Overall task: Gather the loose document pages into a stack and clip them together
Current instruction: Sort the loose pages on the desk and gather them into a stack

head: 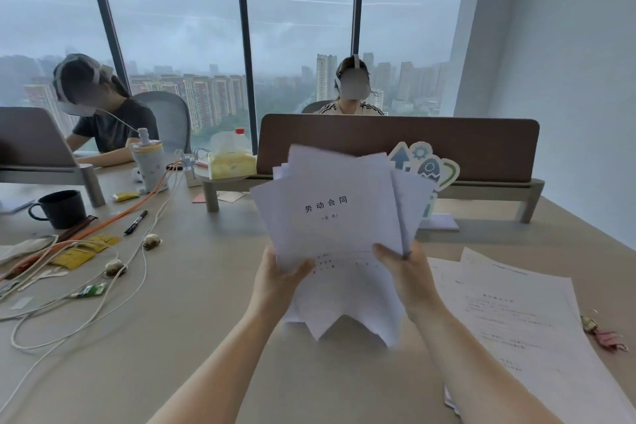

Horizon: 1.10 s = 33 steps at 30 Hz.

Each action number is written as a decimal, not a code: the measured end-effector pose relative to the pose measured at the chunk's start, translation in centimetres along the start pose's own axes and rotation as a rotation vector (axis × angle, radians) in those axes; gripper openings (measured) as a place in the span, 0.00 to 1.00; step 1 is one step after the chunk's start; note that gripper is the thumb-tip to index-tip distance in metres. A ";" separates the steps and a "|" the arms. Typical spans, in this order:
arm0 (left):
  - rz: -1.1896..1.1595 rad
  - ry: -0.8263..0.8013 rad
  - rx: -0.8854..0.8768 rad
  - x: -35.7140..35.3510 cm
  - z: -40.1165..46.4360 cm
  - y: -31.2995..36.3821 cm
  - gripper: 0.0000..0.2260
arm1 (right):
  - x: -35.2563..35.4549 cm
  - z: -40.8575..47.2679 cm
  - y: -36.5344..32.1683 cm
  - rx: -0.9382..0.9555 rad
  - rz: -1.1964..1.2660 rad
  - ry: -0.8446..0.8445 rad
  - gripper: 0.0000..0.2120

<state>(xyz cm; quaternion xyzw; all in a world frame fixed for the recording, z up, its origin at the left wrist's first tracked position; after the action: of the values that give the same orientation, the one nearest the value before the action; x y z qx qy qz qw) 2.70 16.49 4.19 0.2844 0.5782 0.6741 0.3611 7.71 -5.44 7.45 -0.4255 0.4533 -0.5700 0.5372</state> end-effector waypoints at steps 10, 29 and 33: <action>0.204 -0.052 0.005 -4.1 -2.3 -0.5 0.04 | 3.2 -0.1 0.9 0.077 -0.266 0.207 0.02; 0.395 -0.427 0.195 -19.8 -10.5 -2.5 0.03 | 22.7 -0.7 3.0 -0.218 -0.544 0.413 0.05; 0.585 -0.475 0.132 -21.0 -11.4 -4.2 0.09 | 24.3 -1.6 3.8 -0.250 -0.649 0.394 0.09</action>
<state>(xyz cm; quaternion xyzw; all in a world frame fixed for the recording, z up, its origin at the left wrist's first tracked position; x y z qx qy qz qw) 6.43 -6.90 -1.17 0.6082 0.4150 0.6253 0.2583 5.54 -29.67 3.39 -0.4910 0.4556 -0.7213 0.1762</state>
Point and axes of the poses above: each hand's wrist, its own z-axis towards the middle knuckle, its own x-axis out of the back of the hand, y = z × x, the point moved 2 cm from there along z, towards the middle knuckle, and after that the axes turned 9 degrees about y, right-handed, at the moved point
